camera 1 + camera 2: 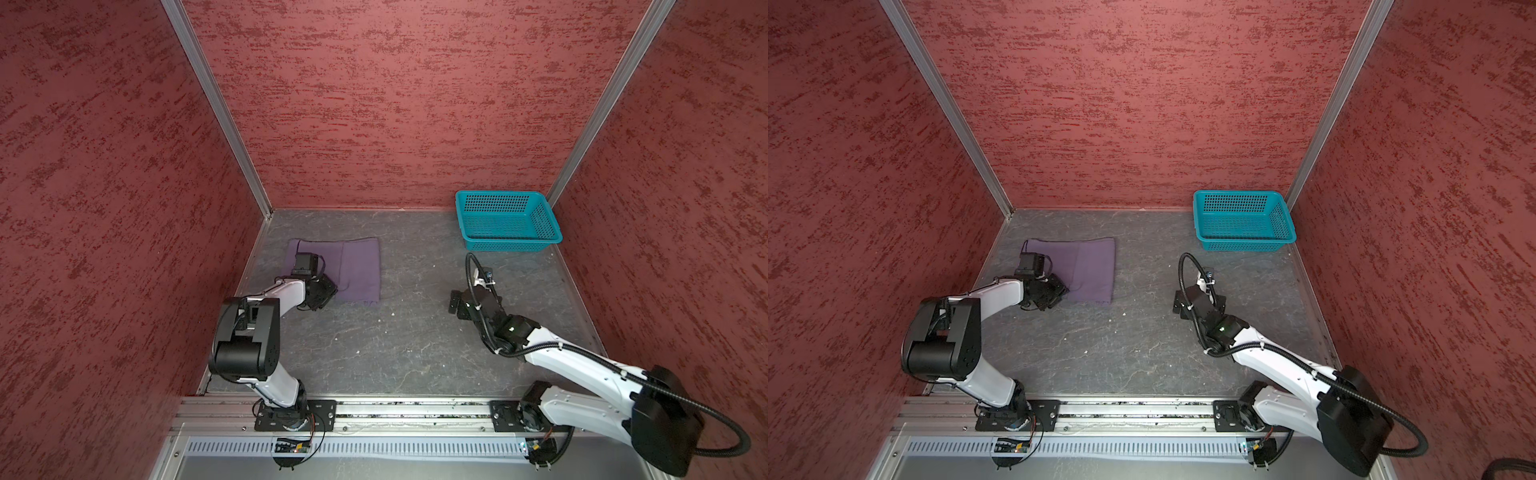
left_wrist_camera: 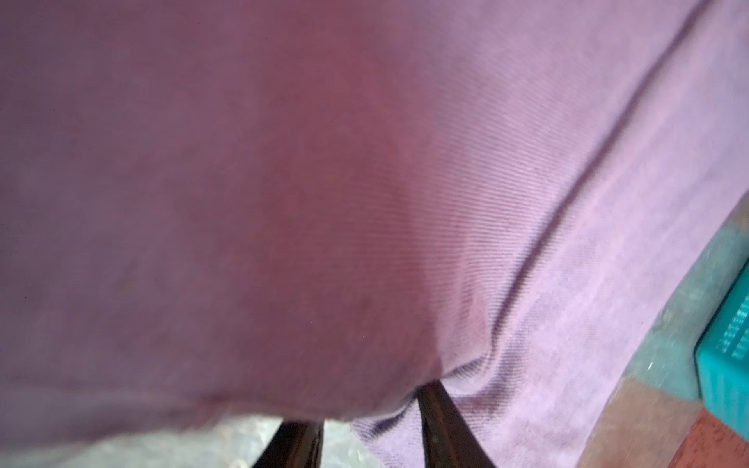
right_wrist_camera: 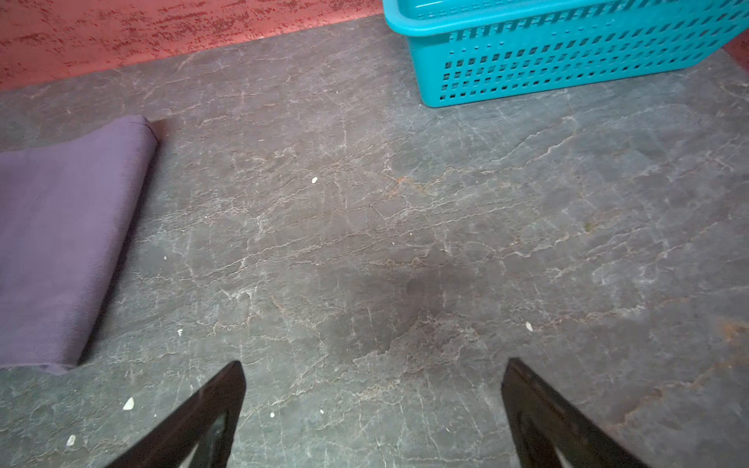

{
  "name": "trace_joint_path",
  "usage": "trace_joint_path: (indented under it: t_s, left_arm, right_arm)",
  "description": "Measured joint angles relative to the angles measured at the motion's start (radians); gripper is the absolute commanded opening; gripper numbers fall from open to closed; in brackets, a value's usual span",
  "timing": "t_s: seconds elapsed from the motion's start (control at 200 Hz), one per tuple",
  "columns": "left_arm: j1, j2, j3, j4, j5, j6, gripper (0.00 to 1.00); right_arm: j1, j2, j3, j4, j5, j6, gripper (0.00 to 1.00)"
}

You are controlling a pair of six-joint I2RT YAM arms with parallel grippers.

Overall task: Fold and stack the trousers
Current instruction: Move the trousers to the top-left of the table.

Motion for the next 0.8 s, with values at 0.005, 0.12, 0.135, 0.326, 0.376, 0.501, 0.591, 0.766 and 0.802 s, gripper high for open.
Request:
trace_joint_path:
  t_s: [0.005, 0.12, 0.135, 0.326, 0.376, 0.501, 0.591, 0.766, 0.802]
  left_arm:
    - [0.002, 0.001, 0.001, 0.000, 0.000, 0.000, 0.39]
    - [0.047, 0.003, 0.036, -0.021, -0.009, 0.005, 0.39]
    - [0.050, 0.001, 0.042, -0.026, -0.013, 0.008, 0.39]
    - [0.038, -0.129, 0.066, -0.093, -0.093, 0.029, 0.42]
    - [0.002, -0.188, 0.066, -0.111, -0.138, 0.040, 0.42]
    - [-0.171, -0.303, 0.068, -0.158, -0.256, 0.074, 0.44]
    - [-0.287, -0.309, 0.074, -0.179, -0.298, 0.096, 0.44]
    - [-0.378, -0.197, 0.108, -0.212, -0.328, 0.112, 0.54]
    - [-0.390, -0.163, 0.121, -0.212, -0.328, 0.114, 0.58]
  right_arm:
    - [0.000, 0.003, 0.002, 0.001, 0.000, -0.001, 0.99]
    - [-0.010, 0.054, 0.037, 0.014, 0.002, -0.006, 0.99]
    - [-0.010, 0.060, 0.040, 0.014, 0.002, -0.006, 0.99]
    - [-0.014, 0.101, 0.062, 0.023, -0.002, -0.001, 0.99]
    - [-0.015, 0.106, 0.062, 0.024, -0.005, 0.003, 0.99]
    - [-0.021, 0.110, 0.062, 0.025, -0.014, 0.010, 0.99]
    - [-0.024, 0.110, 0.062, 0.027, -0.021, 0.010, 0.99]
    - [-0.027, 0.097, 0.055, 0.026, -0.022, 0.009, 0.99]
    - [-0.028, 0.089, 0.052, 0.024, -0.022, 0.010, 0.99]
